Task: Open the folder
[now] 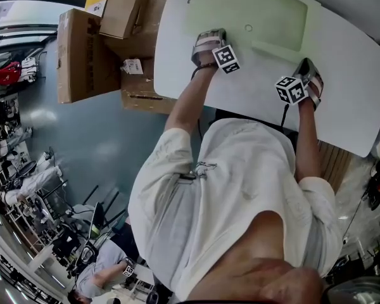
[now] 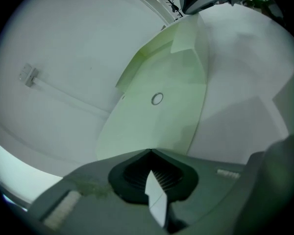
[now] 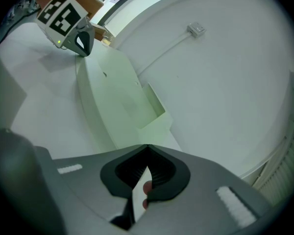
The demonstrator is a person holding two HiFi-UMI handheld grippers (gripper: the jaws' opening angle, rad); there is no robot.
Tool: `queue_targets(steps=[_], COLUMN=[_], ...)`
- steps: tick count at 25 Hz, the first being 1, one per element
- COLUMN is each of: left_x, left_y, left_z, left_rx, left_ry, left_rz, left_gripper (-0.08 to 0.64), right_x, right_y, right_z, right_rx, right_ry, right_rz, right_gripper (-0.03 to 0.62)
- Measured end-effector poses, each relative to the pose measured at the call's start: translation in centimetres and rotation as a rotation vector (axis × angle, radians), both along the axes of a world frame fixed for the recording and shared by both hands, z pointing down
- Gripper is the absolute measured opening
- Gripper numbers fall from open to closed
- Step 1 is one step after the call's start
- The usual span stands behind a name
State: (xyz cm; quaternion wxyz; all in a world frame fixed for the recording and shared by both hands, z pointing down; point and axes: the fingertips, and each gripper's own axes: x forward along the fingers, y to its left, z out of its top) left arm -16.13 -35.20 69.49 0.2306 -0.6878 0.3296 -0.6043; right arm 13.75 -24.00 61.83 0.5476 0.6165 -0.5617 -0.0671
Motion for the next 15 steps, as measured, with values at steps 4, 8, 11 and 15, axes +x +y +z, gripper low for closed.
queue_targets(steps=[4,8,11,15], left_x=[-0.07,-0.19,-0.32,-0.22], left_y=[-0.07,0.08,-0.09,0.14], left_z=[-0.14,0.11,0.07,0.28], left_rx=[0.024,0.002,-0.012,-0.011], left_ry=[0.056,0.089,0.097,0.105], left_rz=[-0.016,-0.044,-0.054,-0.073], left_gripper=[-0.003,-0.005,-0.006,-0.008], right_x=[0.04,0.06,-0.02,0.15], right_y=[-0.05,0.19,-0.01,0.3], right_z=[-0.08,0.09,-0.07,0.26], right_rx=[0.002,0.009,0.008,0.01], right_ry=[-0.002,-0.01,-0.011,-0.017], right_rz=[0.002,0.01,0.013,0.018], right_gripper=[-0.002,-0.002,-0.002,-0.002])
